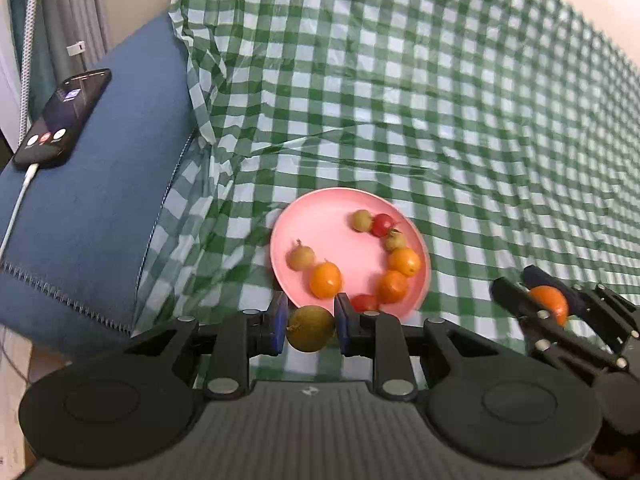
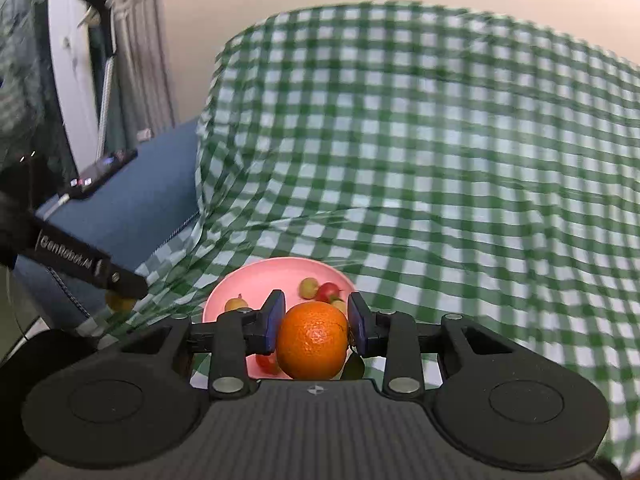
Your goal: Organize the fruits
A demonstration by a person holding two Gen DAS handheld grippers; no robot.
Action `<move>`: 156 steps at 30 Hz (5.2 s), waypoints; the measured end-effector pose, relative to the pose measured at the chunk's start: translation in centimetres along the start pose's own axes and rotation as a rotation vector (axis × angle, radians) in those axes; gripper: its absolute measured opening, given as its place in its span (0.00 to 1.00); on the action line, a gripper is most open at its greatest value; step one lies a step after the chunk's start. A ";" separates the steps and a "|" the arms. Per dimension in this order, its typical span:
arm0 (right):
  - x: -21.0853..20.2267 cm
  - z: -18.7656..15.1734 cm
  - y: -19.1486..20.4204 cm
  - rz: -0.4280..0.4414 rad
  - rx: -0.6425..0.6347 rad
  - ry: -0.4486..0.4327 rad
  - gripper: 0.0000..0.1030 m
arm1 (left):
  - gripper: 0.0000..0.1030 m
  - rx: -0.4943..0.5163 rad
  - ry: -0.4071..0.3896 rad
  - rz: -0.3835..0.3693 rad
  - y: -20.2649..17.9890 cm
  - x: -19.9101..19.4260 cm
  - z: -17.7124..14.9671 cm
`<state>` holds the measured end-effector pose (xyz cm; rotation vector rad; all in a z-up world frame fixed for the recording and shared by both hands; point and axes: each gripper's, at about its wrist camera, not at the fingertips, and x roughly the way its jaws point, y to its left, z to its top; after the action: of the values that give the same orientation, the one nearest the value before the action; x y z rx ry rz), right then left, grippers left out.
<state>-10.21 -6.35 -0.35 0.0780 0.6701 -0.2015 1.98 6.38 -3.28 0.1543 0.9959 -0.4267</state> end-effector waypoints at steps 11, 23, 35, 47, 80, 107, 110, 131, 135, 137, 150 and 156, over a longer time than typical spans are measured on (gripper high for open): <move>9.7 0.8 -0.5 0.053 -0.067 0.101 0.35 | 0.27 0.064 0.087 0.040 -0.8 9.6 5.8; 14.5 -0.4 -0.5 0.081 -0.093 0.193 0.35 | 0.27 0.113 0.160 0.067 -1.3 15.9 7.5; 12.3 0.9 0.2 0.041 -0.138 0.166 0.87 | 1.00 0.150 0.111 0.084 -1.5 13.4 7.5; -0.2 -0.6 -2.1 -0.105 0.066 0.120 0.93 | 1.00 0.135 0.048 0.083 -0.9 3.5 0.1; -0.8 -0.4 -0.6 -0.083 -0.009 0.150 0.98 | 1.00 0.172 -0.056 0.144 -3.0 -0.7 -0.5; -7.6 -2.9 2.6 -0.232 0.025 0.058 0.99 | 1.00 0.130 -0.096 0.205 -3.0 -7.2 -7.1; -7.6 -2.7 2.9 -0.228 0.003 0.035 0.99 | 1.00 0.118 -0.096 0.202 -2.9 -6.9 -6.8; -4.3 -2.6 1.8 -0.192 0.019 0.065 0.99 | 1.00 0.107 -0.028 0.214 -1.8 -2.5 -5.2; -4.2 -2.7 1.8 -0.188 0.018 0.068 0.99 | 1.00 0.110 -0.024 0.211 -2.1 -2.4 -5.2; -4.2 -2.7 1.7 -0.187 0.018 0.068 0.99 | 1.00 0.114 -0.025 0.213 -2.2 -2.3 -5.3; -4.1 -2.6 1.6 -0.188 0.024 0.073 0.99 | 1.00 0.115 -0.019 0.214 -2.2 -2.2 -5.2; -4.0 -2.6 1.7 -0.189 0.023 0.072 0.99 | 1.00 0.115 -0.015 0.214 -2.2 -2.1 -5.1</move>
<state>-14.53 -3.71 0.16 0.0440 0.7472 -0.3892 -3.93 6.56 -4.13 0.3572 0.9289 -0.2881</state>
